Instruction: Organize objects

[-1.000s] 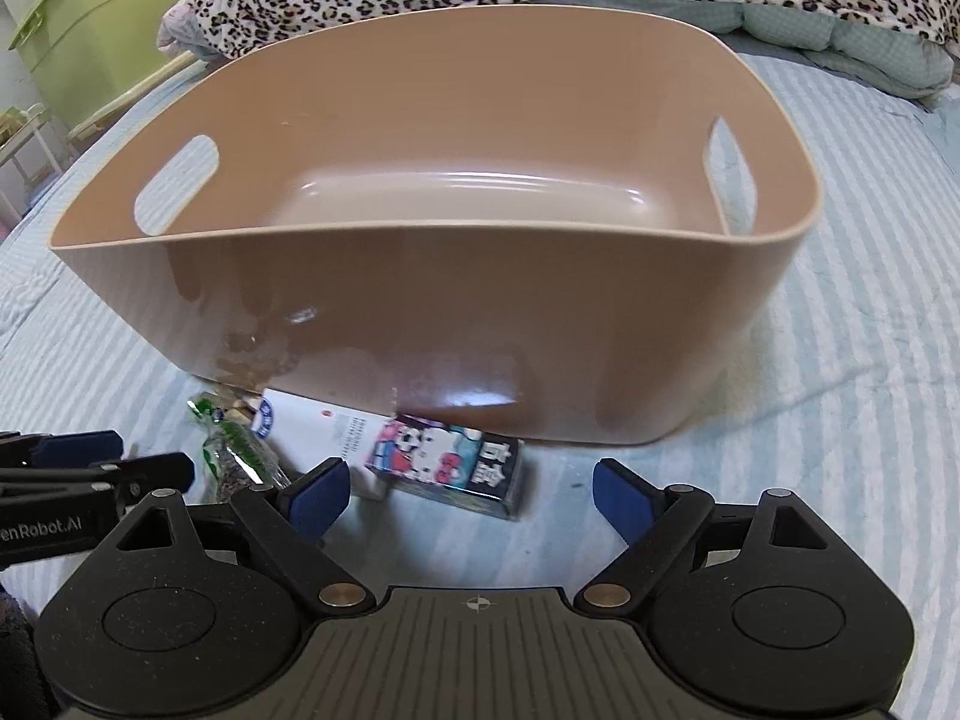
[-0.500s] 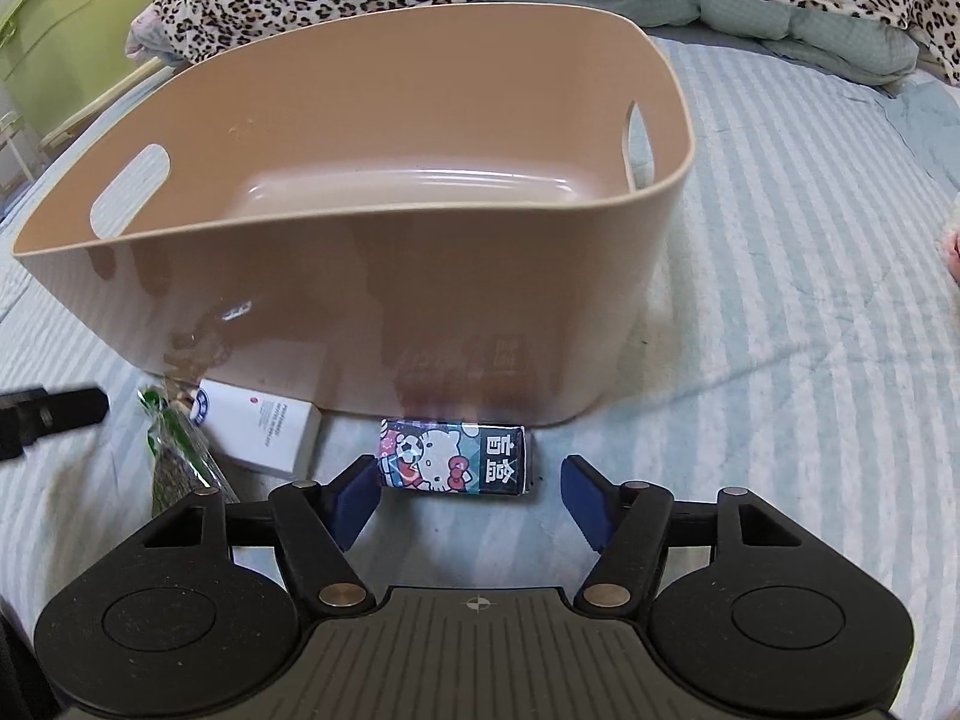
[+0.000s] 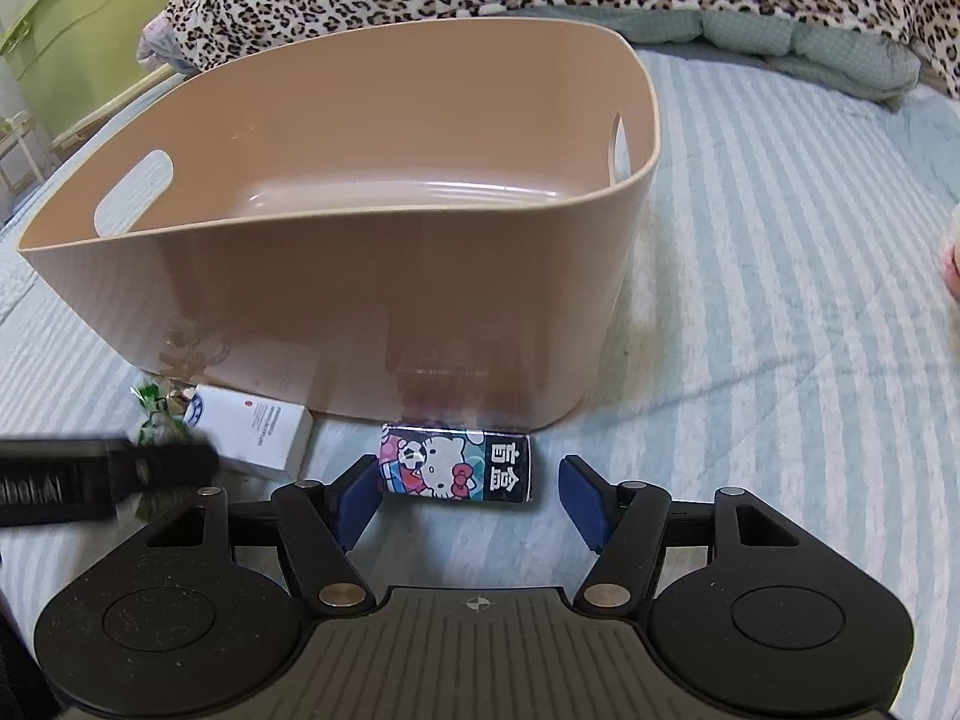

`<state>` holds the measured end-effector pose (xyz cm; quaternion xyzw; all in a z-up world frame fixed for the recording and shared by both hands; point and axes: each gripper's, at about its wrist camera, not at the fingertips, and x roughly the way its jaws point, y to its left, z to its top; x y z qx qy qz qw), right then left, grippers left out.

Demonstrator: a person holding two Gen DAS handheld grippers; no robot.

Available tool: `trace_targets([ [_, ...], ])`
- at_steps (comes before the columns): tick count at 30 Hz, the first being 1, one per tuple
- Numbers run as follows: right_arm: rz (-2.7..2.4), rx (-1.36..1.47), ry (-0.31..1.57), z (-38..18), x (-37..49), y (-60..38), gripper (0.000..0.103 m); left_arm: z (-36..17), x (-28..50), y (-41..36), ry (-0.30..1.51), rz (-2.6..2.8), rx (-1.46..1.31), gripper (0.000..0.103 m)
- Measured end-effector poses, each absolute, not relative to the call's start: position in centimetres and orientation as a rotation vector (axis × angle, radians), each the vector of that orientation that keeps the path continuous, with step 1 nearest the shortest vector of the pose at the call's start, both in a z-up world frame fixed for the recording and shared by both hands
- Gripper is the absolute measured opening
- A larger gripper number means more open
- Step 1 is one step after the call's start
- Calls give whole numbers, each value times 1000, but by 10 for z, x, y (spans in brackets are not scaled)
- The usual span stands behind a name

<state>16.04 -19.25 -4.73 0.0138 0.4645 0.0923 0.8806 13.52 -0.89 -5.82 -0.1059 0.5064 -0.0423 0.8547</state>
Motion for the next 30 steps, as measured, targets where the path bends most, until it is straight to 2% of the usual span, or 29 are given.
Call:
trace_targets([
  [3, 193, 26, 961, -48, 159, -192, 66, -66, 134, -6, 1082, -71, -227, 68],
  [5, 196, 21, 959, -48, 158, -191, 53, -67, 132, -5, 1082, -64, -223, 60],
  [6, 200, 20, 957, -49, 157, -192, 50, -67, 131, -5, 1085, -59, -214, 55],
  [7, 202, 18, 956, -49, 157, -191, 50, -67, 130, -4, 1088, -54, -211, 51],
  [12, 207, 19, 952, -46, 148, -195, 49, -67, 122, 5, 1086, -60, -253, 45],
  [13, 209, 17, 954, -47, 149, -194, 49, -67, 120, 6, 1085, -63, -258, 40],
  [14, 210, 16, 953, -45, 146, -194, 49, -67, 119, 8, 1085, -69, -267, 39],
  [23, 230, 38, 927, -26, 124, -202, 49, -55, 111, 20, 1064, -87, -293, 38],
  [30, 243, 67, 869, 0, 114, -210, 49, -16, 97, 24, 987, -99, -265, 38],
])
